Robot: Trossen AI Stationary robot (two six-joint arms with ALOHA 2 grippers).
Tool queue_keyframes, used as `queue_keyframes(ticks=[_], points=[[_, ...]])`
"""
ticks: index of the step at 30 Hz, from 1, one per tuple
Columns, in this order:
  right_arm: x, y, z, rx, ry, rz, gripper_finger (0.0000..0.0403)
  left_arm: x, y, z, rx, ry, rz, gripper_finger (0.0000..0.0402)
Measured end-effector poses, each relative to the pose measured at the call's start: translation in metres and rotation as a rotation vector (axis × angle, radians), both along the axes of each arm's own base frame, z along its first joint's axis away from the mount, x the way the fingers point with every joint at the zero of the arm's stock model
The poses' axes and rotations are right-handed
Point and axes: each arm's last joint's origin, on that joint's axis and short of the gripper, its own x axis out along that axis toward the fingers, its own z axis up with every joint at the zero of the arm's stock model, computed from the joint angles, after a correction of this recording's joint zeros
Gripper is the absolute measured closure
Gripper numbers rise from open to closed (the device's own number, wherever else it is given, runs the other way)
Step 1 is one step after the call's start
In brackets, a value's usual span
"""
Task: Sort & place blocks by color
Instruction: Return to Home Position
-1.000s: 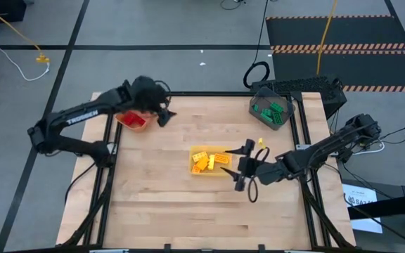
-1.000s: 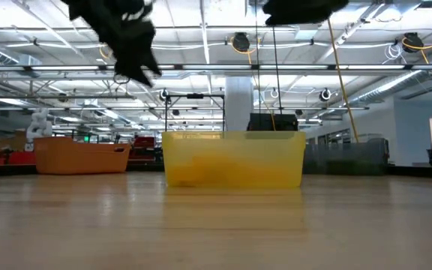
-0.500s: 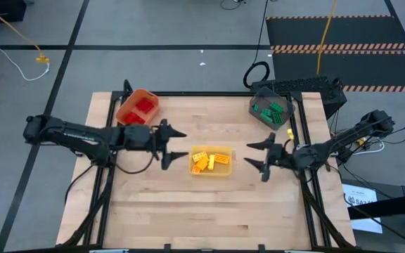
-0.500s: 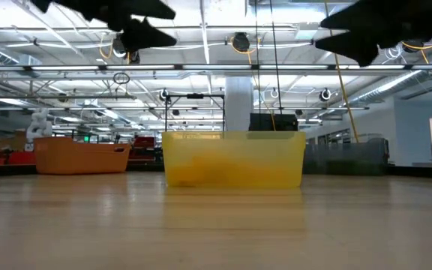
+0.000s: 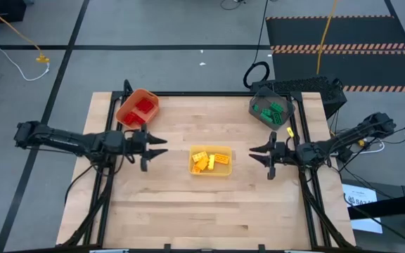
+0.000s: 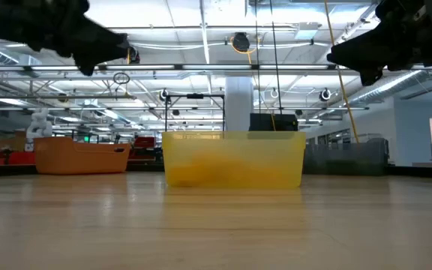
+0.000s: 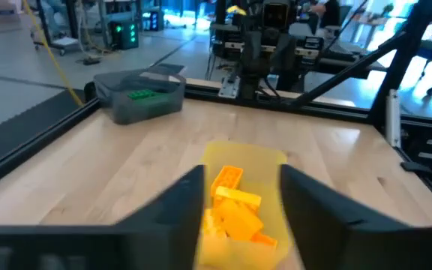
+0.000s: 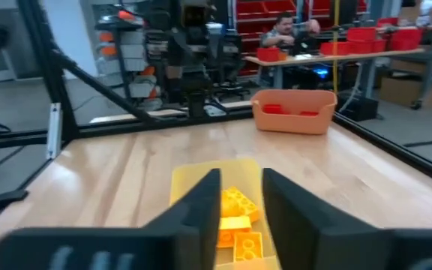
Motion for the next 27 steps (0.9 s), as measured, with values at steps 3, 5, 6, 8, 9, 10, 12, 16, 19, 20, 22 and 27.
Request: queue_keyframes(ticks=[3,5,6,8,9,10,12,16,19,20,22,27], points=[[-0.001,-0.001,0.002,-0.004,-0.014,0.044,0.0358,-0.015,0.001,-0.014,-0.004,-0.024,-0.024,0.0305],[-0.003,-0.002,0.004,-0.009,-0.018,0.056,0.0388,-0.023,0.001,-0.022,-0.013,-0.044,-0.048,0.0359],[-0.004,-0.002,0.004,-0.012,-0.017,0.063,0.0395,-0.027,0.001,-0.028,-0.02,-0.049,-0.058,0.0379],[-0.007,-0.004,0.002,-0.011,-0.028,0.067,0.0395,-0.034,0.001,-0.036,-0.036,-0.065,-0.074,0.0391],[-0.008,-0.005,-0.001,-0.009,-0.033,0.077,0.0393,-0.036,0.001,-0.04,-0.044,-0.07,-0.074,0.0391],[-0.01,-0.005,-0.005,-0.008,-0.036,0.084,0.0392,-0.038,0.002,-0.044,-0.046,-0.065,-0.077,0.039],[-0.013,-0.007,-0.01,0.005,-0.063,0.113,0.0394,-0.042,0.002,-0.051,-0.047,-0.067,-0.088,0.0395],[-0.015,-0.012,-0.011,0.053,-0.075,0.108,0.0401,-0.045,0.001,-0.058,-0.037,-0.076,-0.105,0.0397],[-0.014,-0.015,-0.012,0.043,-0.065,0.126,0.0402,-0.047,0.002,-0.062,-0.017,-0.046,-0.106,0.0399],[-0.014,-0.016,-0.011,0.035,-0.069,0.143,0.0402,-0.047,0.002,-0.062,-0.014,-0.038,-0.102,0.0399],[-0.014,-0.018,-0.009,0.031,-0.085,0.162,0.0402,-0.048,0.004,-0.064,-0.013,-0.023,-0.089,0.0398],[-0.014,-0.021,-0.011,0.029,-0.07,0.17,0.0402,-0.049,0.006,-0.062,-0.016,-0.04,-0.082,0.0399]])
